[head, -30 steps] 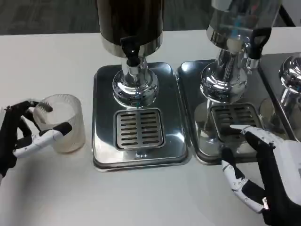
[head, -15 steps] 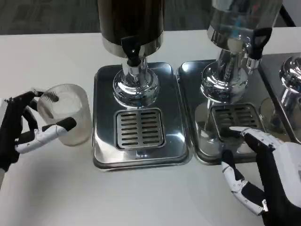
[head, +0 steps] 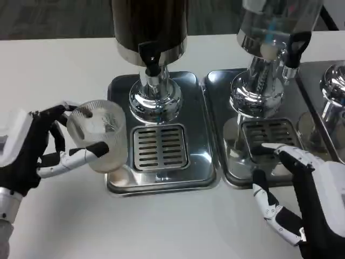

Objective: Grasp the cup under the faucet to collect the drink, then remove the cup.

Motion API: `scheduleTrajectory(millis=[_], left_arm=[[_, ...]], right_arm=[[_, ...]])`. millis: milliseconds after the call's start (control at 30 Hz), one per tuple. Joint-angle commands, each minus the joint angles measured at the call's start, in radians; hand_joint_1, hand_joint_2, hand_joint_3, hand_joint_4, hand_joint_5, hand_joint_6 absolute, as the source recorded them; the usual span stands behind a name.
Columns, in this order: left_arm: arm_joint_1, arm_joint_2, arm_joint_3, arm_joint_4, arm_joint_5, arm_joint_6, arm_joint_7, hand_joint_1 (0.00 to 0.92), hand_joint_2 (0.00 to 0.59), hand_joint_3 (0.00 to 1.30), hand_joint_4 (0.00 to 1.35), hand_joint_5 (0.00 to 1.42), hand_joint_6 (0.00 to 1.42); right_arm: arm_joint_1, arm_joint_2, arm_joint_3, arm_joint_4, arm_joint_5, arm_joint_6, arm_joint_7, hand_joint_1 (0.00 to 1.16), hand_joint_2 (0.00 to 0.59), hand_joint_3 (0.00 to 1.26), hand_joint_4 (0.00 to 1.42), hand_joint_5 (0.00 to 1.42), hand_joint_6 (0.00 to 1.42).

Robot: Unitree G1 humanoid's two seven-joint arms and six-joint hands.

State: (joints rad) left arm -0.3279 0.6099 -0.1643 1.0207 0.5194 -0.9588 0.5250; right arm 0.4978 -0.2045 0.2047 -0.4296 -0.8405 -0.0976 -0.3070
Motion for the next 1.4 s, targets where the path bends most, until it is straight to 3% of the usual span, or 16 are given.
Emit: scheduleTrajectory(millis=[33,600,1400], left_arm=[[-0.031,-0.018,-0.002,-0.015,0.001,-0.008,-0.009,0.388,0.059,0.65,0.8,1.07,1.4],[-0.13,-0.099,-0.045,0.058,0.032,0.076,-0.029,0.388,0.057,0.66,0.81,1.07,1.38],[-0.206,-0.172,-0.081,0.133,0.026,0.132,-0.042,0.398,0.052,0.66,0.81,1.06,1.38]], right_arm=[[0.008,0.008,0.001,-0.016,-0.003,-0.003,-0.004,0.56,0.469,0.43,0.35,0.32,0.31],[0.045,0.033,0.003,-0.047,-0.023,0.002,-0.002,0.56,0.47,0.43,0.35,0.33,0.31],[0.092,0.038,-0.008,-0.082,-0.033,0.005,0.005,0.57,0.461,0.43,0.35,0.33,0.31]])
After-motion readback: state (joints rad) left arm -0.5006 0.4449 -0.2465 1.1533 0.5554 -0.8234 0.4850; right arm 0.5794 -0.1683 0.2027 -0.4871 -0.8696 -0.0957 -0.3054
